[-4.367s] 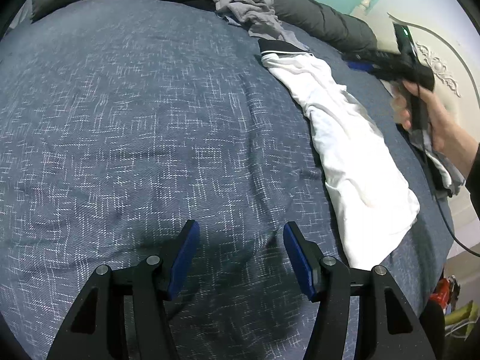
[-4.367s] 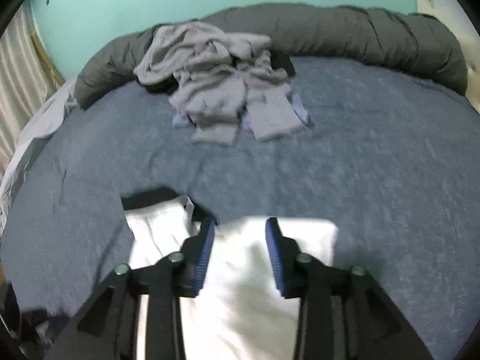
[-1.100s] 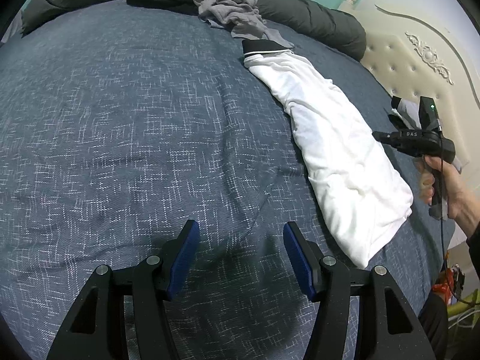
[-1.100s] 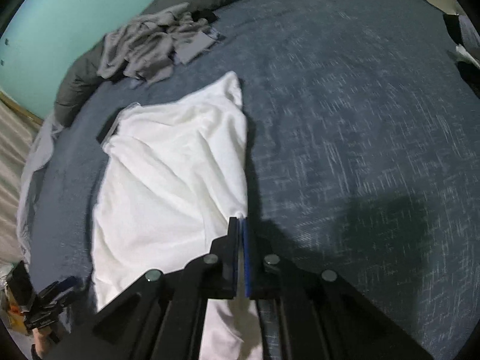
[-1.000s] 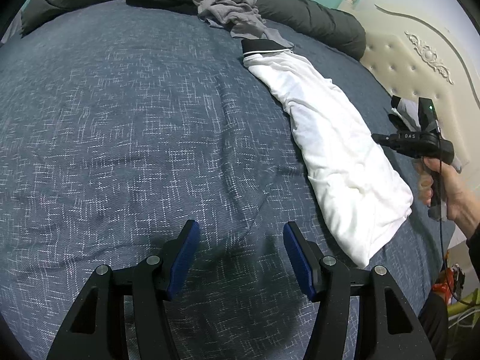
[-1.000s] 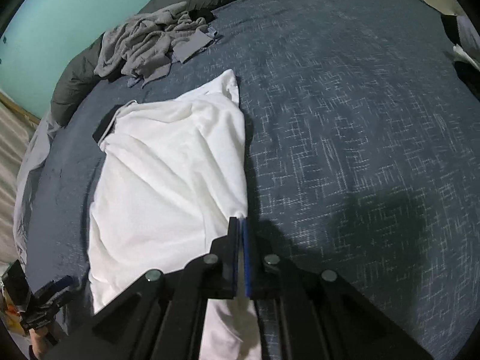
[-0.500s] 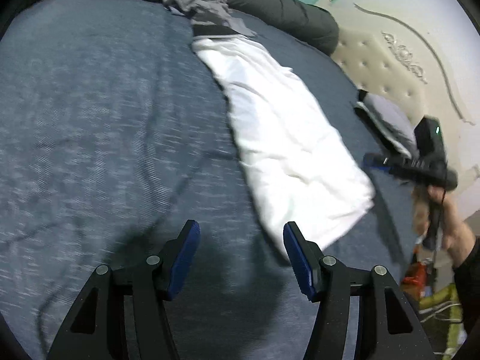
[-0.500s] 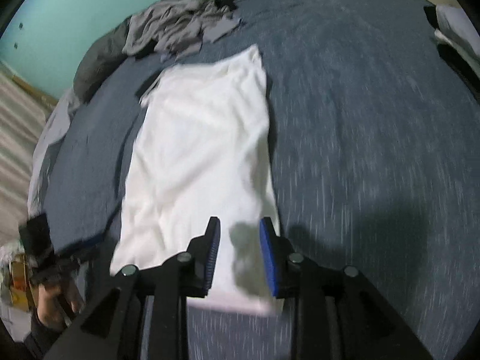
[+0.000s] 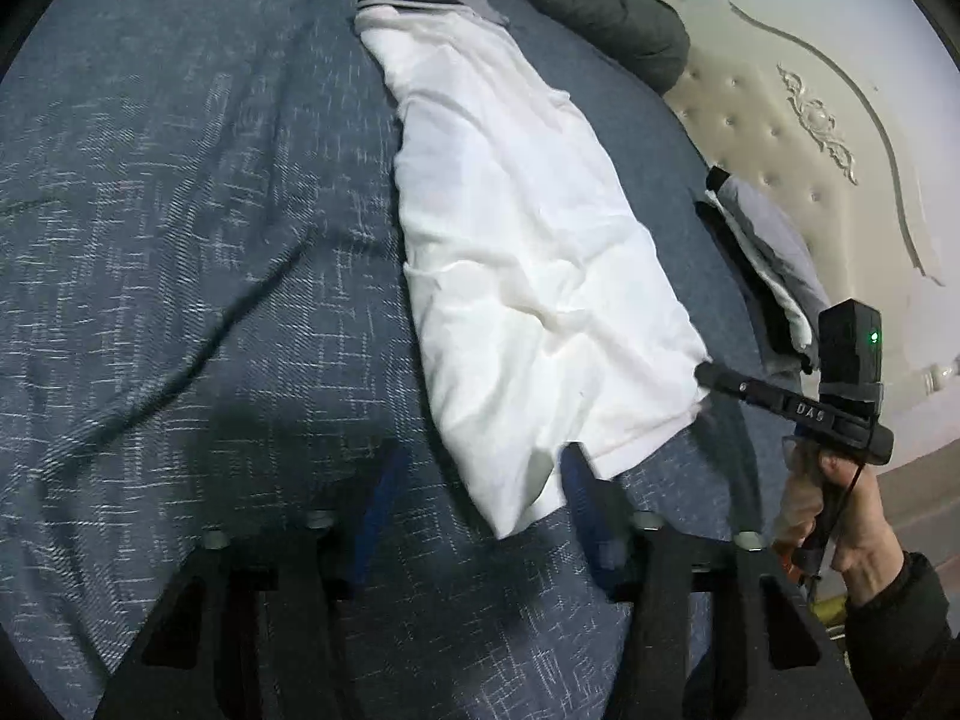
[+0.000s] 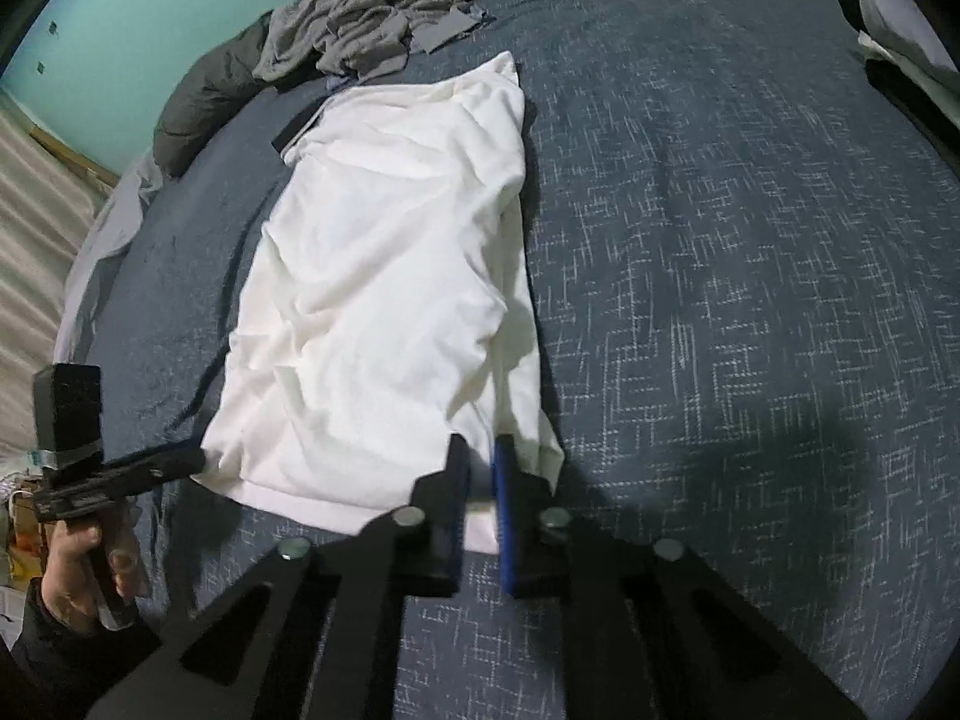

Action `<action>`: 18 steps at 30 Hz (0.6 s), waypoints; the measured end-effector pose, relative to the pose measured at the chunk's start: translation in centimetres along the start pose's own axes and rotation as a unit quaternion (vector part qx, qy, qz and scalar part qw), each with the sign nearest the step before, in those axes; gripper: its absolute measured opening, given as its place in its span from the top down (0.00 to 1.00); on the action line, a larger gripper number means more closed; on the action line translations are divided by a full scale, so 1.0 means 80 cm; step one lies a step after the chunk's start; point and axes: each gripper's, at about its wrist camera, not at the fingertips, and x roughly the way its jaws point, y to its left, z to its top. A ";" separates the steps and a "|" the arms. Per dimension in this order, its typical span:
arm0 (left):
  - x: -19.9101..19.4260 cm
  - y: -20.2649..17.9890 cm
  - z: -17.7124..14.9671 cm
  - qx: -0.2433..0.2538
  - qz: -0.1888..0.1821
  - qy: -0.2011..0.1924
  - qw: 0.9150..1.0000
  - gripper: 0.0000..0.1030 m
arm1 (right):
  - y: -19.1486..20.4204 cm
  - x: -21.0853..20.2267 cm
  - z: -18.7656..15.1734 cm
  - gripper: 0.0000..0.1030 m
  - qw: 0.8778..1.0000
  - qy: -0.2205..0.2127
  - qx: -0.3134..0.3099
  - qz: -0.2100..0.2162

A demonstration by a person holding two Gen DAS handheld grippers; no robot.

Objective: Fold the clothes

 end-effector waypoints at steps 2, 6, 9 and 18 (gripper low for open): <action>0.005 -0.003 0.000 0.007 0.000 0.008 1.000 0.85 | -0.001 -0.002 0.000 0.95 1.000 -0.005 0.001 0.007; 0.000 -0.008 -0.001 0.022 -0.002 0.007 1.000 0.96 | -0.001 -0.015 0.001 0.96 1.000 -0.011 0.000 0.019; -0.017 -0.013 -0.004 0.033 -0.010 -0.001 0.999 0.97 | 0.002 -0.029 0.000 0.96 1.000 -0.010 -0.010 0.025; 0.002 0.012 -0.029 0.016 -0.008 0.025 1.000 0.97 | -0.012 0.009 -0.024 0.96 0.999 0.038 0.001 0.003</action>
